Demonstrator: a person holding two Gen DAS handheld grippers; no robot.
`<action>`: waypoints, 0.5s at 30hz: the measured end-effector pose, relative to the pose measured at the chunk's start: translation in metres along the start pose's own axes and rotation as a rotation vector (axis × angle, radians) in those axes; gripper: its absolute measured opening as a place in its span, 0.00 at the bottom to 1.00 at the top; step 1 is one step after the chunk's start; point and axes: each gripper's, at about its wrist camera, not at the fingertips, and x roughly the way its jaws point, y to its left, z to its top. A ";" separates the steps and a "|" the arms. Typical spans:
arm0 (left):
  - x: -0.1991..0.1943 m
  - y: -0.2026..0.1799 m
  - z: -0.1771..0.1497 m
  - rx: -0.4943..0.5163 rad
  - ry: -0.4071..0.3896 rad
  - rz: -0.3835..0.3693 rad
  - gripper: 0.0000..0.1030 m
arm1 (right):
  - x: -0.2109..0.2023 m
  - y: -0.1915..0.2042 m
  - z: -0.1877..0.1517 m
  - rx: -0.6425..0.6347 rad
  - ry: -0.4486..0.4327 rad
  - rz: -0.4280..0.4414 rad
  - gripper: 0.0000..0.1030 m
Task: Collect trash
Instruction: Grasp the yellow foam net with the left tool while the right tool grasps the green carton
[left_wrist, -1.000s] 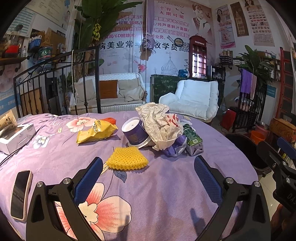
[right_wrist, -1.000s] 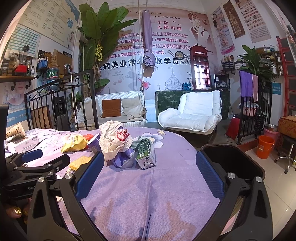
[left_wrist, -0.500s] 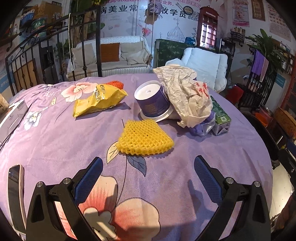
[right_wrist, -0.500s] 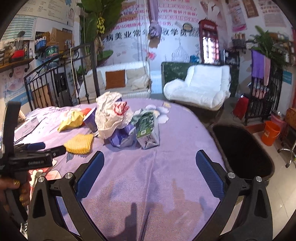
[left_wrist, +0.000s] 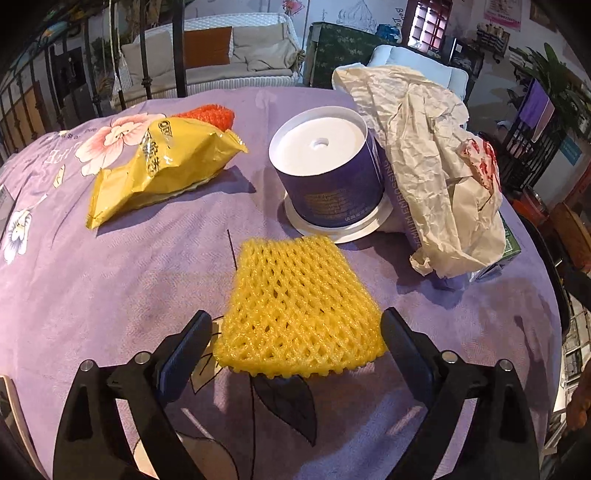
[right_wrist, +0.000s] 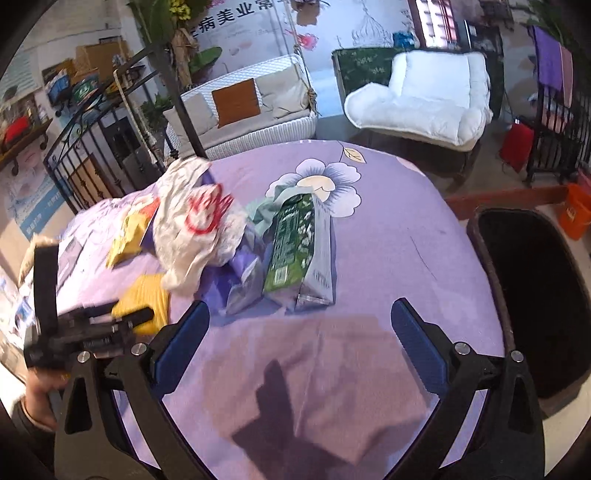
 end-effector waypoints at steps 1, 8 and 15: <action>0.001 -0.002 0.001 -0.009 0.004 -0.010 0.84 | 0.009 -0.002 0.008 0.016 0.022 0.008 0.95; -0.002 -0.009 -0.001 -0.025 -0.009 -0.045 0.60 | 0.069 -0.010 0.047 0.099 0.144 0.045 0.81; -0.006 -0.010 0.001 -0.031 -0.041 -0.052 0.33 | 0.101 -0.007 0.050 0.115 0.218 0.044 0.69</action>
